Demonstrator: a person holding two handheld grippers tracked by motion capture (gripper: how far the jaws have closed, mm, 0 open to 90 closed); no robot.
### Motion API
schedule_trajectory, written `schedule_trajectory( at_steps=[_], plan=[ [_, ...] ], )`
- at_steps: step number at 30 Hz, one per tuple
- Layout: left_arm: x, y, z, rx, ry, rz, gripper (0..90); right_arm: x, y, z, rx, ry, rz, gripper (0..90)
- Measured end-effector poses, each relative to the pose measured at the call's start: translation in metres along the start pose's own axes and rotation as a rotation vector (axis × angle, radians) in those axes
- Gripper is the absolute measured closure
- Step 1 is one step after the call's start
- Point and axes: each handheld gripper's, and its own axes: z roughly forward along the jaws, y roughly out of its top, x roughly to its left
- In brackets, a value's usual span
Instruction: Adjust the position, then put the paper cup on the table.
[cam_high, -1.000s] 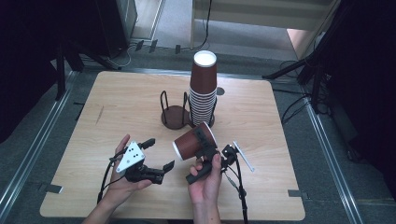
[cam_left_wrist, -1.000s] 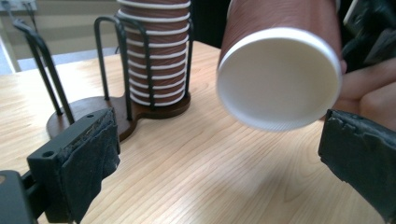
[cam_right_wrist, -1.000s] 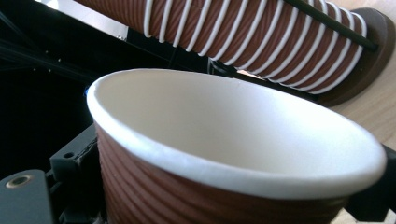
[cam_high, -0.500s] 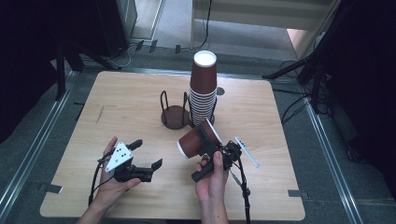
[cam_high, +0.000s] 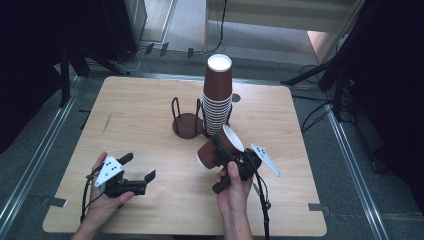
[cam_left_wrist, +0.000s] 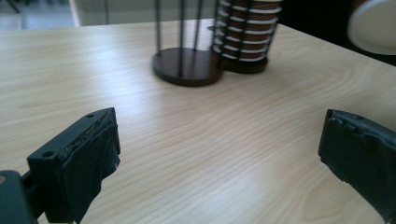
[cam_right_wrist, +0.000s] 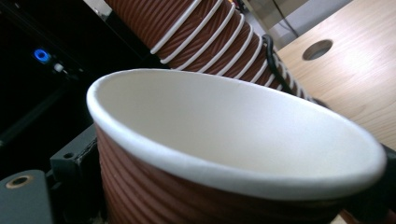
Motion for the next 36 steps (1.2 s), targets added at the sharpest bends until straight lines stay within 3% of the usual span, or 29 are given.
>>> schedule_trajectory(
  at_steps=[1,3,10,14,21,29,30,31,32,36],
  plan=[
    [0.010,-0.002,-0.004,-0.004,0.026,-0.023,0.0,0.000,0.001,0.000,-0.012,-0.003,-0.025,8.3],
    [0.019,-0.003,-0.008,-0.004,0.049,-0.034,0.0,0.000,0.003,-0.001,-0.021,-0.005,-0.056,8.3],
    [0.033,-0.010,-0.018,0.000,0.087,-0.047,0.0,-0.005,0.009,-0.003,-0.061,0.000,-0.126,8.3],
    [0.044,-0.013,-0.026,-0.012,0.115,-0.072,0.0,-0.009,0.014,-0.003,-0.116,-0.007,-0.170,8.2],
    [0.064,-0.016,-0.039,-0.028,0.172,-0.111,0.0,-0.016,0.027,-0.004,-0.171,-0.051,-0.265,8.2],
    [0.073,-0.019,-0.043,-0.030,0.192,-0.124,0.0,-0.023,0.038,-0.004,-0.234,-0.106,-0.356,8.0],
    [0.074,-0.019,-0.044,-0.030,0.205,-0.127,0.0,-0.024,0.042,-0.003,-0.255,-0.126,-0.402,8.0],
    [0.074,-0.019,-0.044,-0.030,0.205,-0.127,0.0,-0.024,0.042,-0.003,-0.255,-0.126,-0.402,8.0],
    [0.076,-0.020,-0.044,-0.025,0.215,-0.134,0.0,-0.025,0.045,-0.002,-0.268,-0.143,-0.449,7.9],
    [0.079,-0.021,-0.044,-0.020,0.229,-0.145,0.0,-0.028,0.049,0.001,-0.278,-0.162,-0.508,8.0]
  ],
)
